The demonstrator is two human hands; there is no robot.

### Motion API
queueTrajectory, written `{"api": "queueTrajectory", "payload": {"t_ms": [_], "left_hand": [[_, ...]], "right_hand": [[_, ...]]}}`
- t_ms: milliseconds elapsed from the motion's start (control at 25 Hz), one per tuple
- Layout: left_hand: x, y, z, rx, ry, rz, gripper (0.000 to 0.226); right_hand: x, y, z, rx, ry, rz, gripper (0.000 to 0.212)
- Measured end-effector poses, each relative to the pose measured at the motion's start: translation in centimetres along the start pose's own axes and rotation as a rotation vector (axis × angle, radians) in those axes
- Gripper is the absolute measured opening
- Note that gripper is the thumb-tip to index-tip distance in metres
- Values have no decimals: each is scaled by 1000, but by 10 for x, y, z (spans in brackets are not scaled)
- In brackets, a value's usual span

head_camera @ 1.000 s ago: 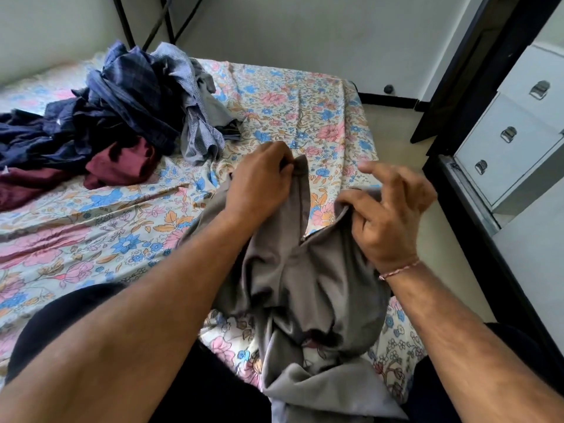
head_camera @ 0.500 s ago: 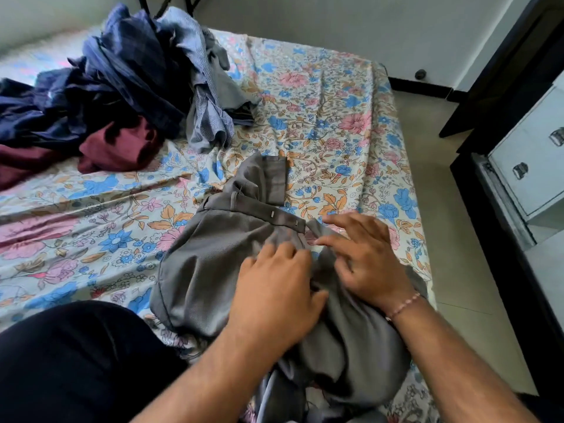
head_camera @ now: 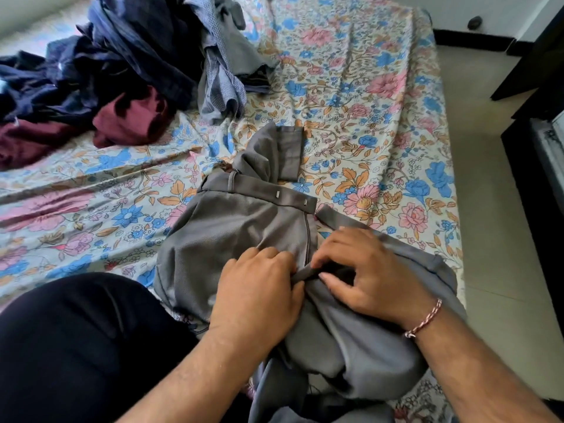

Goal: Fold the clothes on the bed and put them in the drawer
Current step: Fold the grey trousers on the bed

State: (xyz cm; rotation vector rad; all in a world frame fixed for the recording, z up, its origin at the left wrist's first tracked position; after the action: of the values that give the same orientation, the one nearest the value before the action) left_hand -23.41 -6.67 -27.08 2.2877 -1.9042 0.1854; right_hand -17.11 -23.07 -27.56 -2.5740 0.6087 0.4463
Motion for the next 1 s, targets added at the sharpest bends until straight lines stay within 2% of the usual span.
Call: {"api": "queueTrajectory", "payload": {"t_ms": [120, 200, 440, 480, 560, 680, 1000], "left_hand": [[6, 3, 0, 15, -11, 28, 23], [8, 6, 1, 1, -11, 36, 21], [2, 3, 0, -13, 35, -34, 25], [2, 2, 0, -10, 38, -40, 25], [4, 1, 2, -4, 46, -44, 25], [4, 2, 4, -5, 105, -50, 22], [19, 10, -11, 15, 37, 55, 20]], "right_hand": [[-5, 4, 9, -57, 76, 48, 37], [-6, 1, 10, -31, 90, 54, 33], [-15, 9, 1, 224, 77, 149, 6], [-15, 10, 1, 244, 64, 186, 8], [-13, 10, 6, 210, 65, 259, 15], [-14, 8, 10, 155, 28, 376, 13], [-32, 1, 4, 183, 170, 463, 16]]}}
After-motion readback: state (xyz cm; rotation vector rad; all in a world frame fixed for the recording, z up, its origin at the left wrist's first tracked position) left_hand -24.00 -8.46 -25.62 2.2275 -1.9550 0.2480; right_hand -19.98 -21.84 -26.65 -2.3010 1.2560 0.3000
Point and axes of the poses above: each hand's wrist, its own y-axis away from the middle knuckle, its own z-axis out of the palm, x = y × z, the point moved 5 cm from there along -y, towards the middle knuckle, and after that the axes turned 10 degrees about -z, right-handed, at the moved point
